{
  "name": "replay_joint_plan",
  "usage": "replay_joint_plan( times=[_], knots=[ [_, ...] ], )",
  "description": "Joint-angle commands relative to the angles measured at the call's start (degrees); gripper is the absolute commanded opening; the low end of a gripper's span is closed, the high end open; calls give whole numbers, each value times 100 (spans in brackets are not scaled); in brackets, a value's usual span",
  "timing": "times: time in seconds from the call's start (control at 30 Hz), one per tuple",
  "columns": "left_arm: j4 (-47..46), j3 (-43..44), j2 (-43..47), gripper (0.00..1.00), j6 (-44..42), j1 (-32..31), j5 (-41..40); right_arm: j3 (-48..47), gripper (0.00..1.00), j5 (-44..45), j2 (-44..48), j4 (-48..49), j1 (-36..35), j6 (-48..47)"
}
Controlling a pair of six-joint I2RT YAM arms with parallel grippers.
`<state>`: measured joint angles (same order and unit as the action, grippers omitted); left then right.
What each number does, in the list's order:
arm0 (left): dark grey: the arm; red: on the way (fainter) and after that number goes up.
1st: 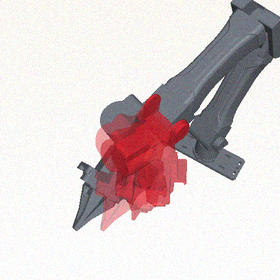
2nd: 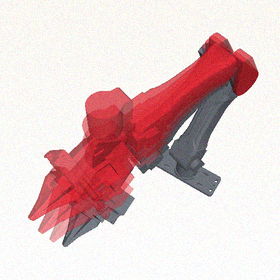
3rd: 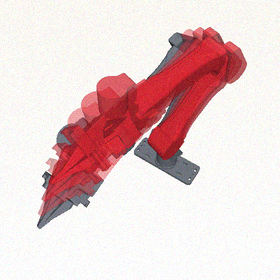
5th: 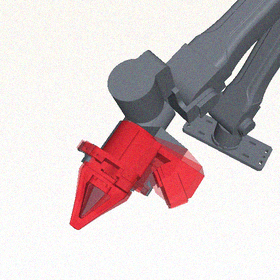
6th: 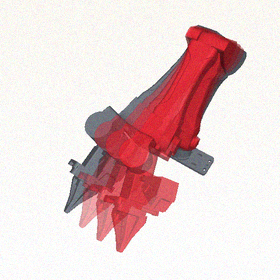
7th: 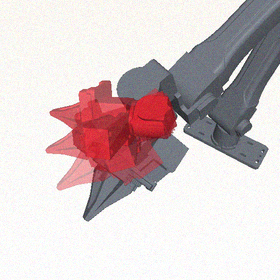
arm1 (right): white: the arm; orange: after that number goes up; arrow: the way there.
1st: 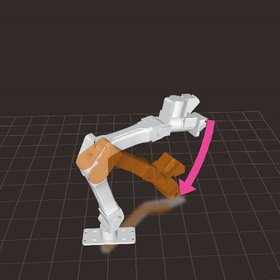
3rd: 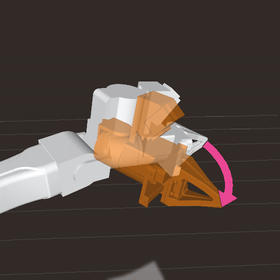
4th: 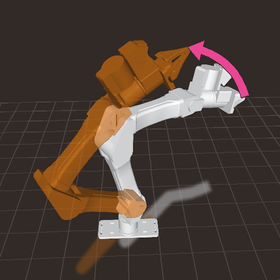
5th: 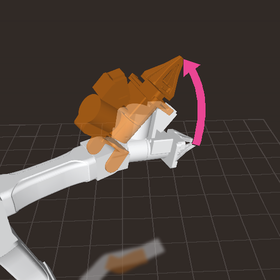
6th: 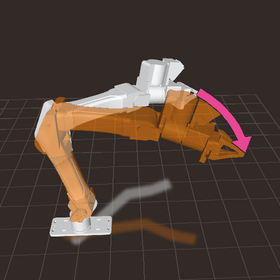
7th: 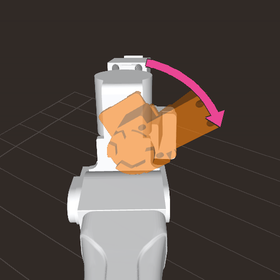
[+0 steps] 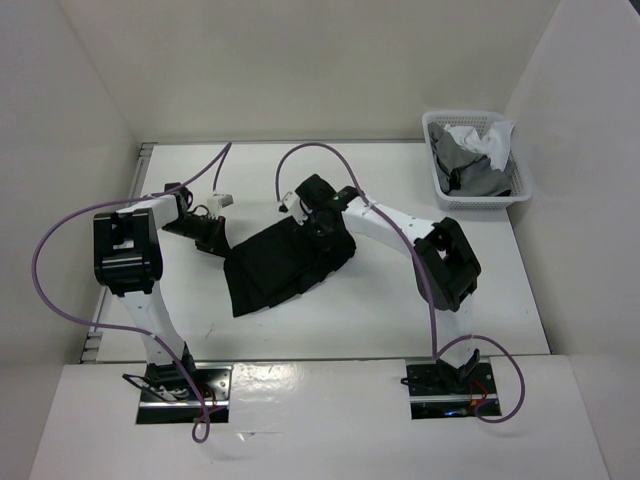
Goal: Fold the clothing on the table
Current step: Fold the skirt
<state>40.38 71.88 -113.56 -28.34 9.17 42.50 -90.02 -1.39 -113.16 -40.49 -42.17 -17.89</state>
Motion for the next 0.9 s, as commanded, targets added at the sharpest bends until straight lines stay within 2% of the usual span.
replay_joint_plan(
  times=[0.0,0.13,0.37,0.67,0.87],
  knots=[
    [93,-42,-8,0,-198,6,267,-542,4,-230,295,-187,-45,-5],
    [93,-42,-8,0,-198,6,267,-841,0,-301,295,-240,-116,48],
    [93,-42,-8,0,-198,6,267,-1228,0,-537,242,-424,-379,101],
    [93,-42,-8,0,-146,6,267,-1554,0,-652,-30,-530,-1064,207],
    [93,-42,-8,0,-146,6,320,-1809,0,-801,-319,-530,-1170,268]
  ],
)
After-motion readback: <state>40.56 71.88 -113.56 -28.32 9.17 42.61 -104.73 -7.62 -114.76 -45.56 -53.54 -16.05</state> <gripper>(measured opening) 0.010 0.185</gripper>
